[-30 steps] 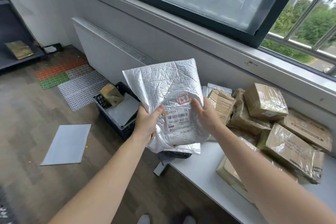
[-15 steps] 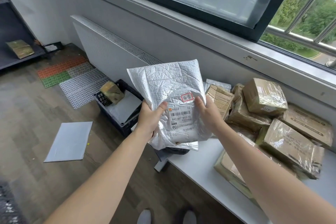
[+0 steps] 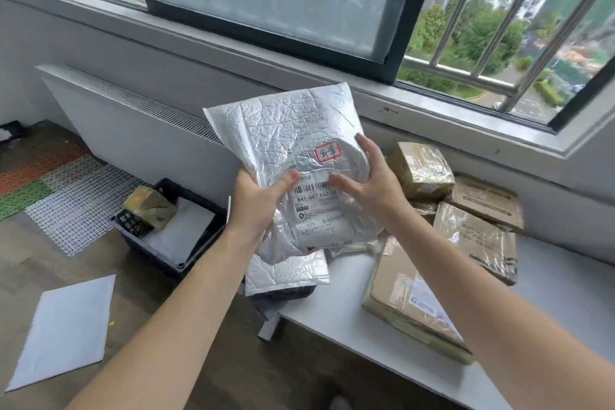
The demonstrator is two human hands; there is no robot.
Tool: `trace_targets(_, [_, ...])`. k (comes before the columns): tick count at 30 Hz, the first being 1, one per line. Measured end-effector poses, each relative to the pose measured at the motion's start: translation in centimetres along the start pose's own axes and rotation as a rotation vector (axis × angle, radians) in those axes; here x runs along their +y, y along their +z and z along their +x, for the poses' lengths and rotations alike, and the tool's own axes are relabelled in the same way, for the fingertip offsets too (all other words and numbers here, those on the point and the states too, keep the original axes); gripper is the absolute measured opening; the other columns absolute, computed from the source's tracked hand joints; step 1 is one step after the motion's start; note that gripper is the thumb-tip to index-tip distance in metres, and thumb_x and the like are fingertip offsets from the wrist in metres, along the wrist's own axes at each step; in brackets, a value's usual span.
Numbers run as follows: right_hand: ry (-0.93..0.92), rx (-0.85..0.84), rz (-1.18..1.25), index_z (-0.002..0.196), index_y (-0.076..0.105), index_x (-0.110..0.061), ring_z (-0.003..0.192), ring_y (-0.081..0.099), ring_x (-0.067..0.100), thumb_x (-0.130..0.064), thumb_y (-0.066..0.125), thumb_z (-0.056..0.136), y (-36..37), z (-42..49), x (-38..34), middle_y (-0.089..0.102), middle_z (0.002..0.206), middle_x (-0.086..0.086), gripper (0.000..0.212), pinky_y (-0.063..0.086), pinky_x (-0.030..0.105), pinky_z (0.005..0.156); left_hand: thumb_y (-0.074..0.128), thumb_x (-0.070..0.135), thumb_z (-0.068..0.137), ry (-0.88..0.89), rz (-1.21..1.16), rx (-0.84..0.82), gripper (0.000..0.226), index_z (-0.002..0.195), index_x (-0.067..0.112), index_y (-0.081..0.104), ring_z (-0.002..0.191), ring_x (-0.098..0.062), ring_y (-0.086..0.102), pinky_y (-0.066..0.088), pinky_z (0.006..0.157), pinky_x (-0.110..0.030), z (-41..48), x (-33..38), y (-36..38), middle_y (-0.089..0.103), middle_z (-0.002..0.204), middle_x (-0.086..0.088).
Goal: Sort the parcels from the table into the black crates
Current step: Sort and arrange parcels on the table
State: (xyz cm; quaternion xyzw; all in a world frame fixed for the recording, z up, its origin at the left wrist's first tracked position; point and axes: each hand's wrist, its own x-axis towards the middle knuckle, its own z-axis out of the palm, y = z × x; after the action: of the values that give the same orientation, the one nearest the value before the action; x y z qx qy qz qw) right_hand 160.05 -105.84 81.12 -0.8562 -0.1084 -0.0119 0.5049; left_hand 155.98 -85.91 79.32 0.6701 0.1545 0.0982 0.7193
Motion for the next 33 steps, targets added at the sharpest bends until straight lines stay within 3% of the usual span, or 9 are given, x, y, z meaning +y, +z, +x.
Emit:
trace_targets(3, [0.021, 0.145, 0.042, 0.149, 0.033, -0.033, 0.121, 0.058, 0.017, -0.049, 0.074, 0.079, -2.9, -1.7, -0.7, 0.05, 0.145, 0.0, 0.083, 0.054, 0.044, 0.096, 0.088, 0.051, 0.056, 0.047, -0.052, -0.122, 0.08, 0.119, 0.015, 0.053, 0.106, -0.022, 0.068, 0.054, 0.095, -0.048, -0.6, 2.2, 2.3, 0.068, 0.115, -0.003])
trace_targets(8, [-0.015, 0.401, 0.003, 0.146, 0.039, -0.035, 0.091, 0.057, -0.024, -0.046, 0.072, 0.086, -8.8, -6.1, -1.0, 0.06, 0.114, -0.024, 0.069, 0.045, 0.001, 0.071, 0.087, 0.053, 0.059, 0.081, -0.04, -0.336, 0.083, 0.121, 0.016, 0.047, 0.103, -0.018, 0.069, 0.059, 0.086, -0.04, -3.6, 5.0, 7.1, 0.065, 0.118, -0.005])
trace_targets(11, [-0.016, 0.503, 0.016, 0.144, 0.042, -0.036, 0.106, 0.061, -0.009, -0.053, 0.071, 0.083, -12.6, -9.2, -1.2, 0.064, 0.12, -0.02, 0.07, 0.052, 0.02, 0.089, 0.088, 0.045, 0.051, 0.131, 0.034, -0.448, 0.081, 0.116, 0.02, 0.047, 0.077, 0.005, 0.069, 0.052, 0.056, -0.01, -6.6, 6.5, 10.0, 0.065, 0.101, 0.007])
trace_targets(13, [-0.02, 0.535, 0.068, 0.143, 0.043, -0.033, 0.11, 0.065, 0.005, -0.053, 0.071, 0.082, -15.1, -11.5, -1.0, 0.066, 0.122, -0.013, 0.071, 0.054, 0.035, 0.094, 0.091, 0.032, 0.057, 0.19, 0.073, -0.502, 0.076, 0.117, 0.019, 0.047, 0.07, 0.012, 0.065, 0.046, 0.05, -0.005, -8.8, 7.2, 12.1, 0.062, 0.094, 0.014])
trace_targets(16, [-0.031, 0.581, 0.084, 0.145, 0.041, -0.028, 0.104, 0.066, -0.001, -0.047, 0.068, 0.085, -19.1, -15.4, -0.4, 0.068, 0.109, -0.026, 0.069, 0.056, 0.028, 0.088, 0.089, 0.019, 0.067, 0.246, 0.073, -0.556, 0.068, 0.121, 0.017, 0.048, 0.074, 0.016, 0.064, 0.047, 0.053, -0.004, -12.5, 7.7, 15.6, 0.064, 0.093, 0.016])
trace_targets(20, [-0.014, 0.653, 0.062, 0.146, 0.04, -0.028, 0.104, 0.066, 0.0, -0.038, 0.069, 0.09, -26.0, -21.7, 2.2, 0.067, 0.114, -0.017, 0.064, 0.055, 0.03, 0.092, 0.088, 0.022, 0.071, 0.286, 0.079, -0.649, 0.068, 0.126, 0.018, 0.049, 0.086, 0.004, 0.07, 0.053, 0.063, -0.01, -18.7, 7.8, 22.3, 0.07, 0.105, 0.009])
trace_targets(24, [-0.007, 0.713, 0.077, 0.146, 0.039, -0.023, 0.097, 0.065, -0.009, -0.032, 0.069, 0.091, -34.5, -29.4, 5.6, 0.067, 0.104, -0.026, 0.063, 0.051, 0.01, 0.076, 0.088, 0.018, 0.071, 0.28, 0.077, -0.735, 0.069, 0.127, 0.013, 0.049, 0.095, -0.012, 0.072, 0.059, 0.078, -0.028, -26.5, 7.1, 31.0, 0.071, 0.111, 0.001])
trace_targets(29, [0.041, 0.788, -0.022, 0.143, 0.04, -0.031, 0.088, 0.06, -0.021, -0.041, 0.067, 0.092, -44.9, -37.5, 9.4, 0.061, 0.101, -0.03, 0.059, 0.043, -0.001, 0.066, 0.084, 0.009, 0.075, 0.262, 0.013, -0.834, 0.062, 0.126, 0.016, 0.049, 0.094, -0.008, 0.072, 0.057, 0.071, -0.019, -35.4, 6.0, 41.5, 0.072, 0.109, 0.006])
trace_targets(33, [0.118, 0.847, -0.08, 0.133, 0.043, -0.04, 0.085, 0.049, -0.033, -0.042, 0.055, 0.1, -52.4, -41.8, 12.8, 0.054, 0.088, -0.053, 0.036, 0.035, -0.007, 0.064, 0.08, 0.006, 0.08, 0.215, -0.006, -0.91, 0.061, 0.131, 0.01, 0.046, 0.106, -0.019, 0.069, 0.058, 0.088, -0.037, -40.6, 5.0, 49.0, 0.069, 0.12, -0.004])
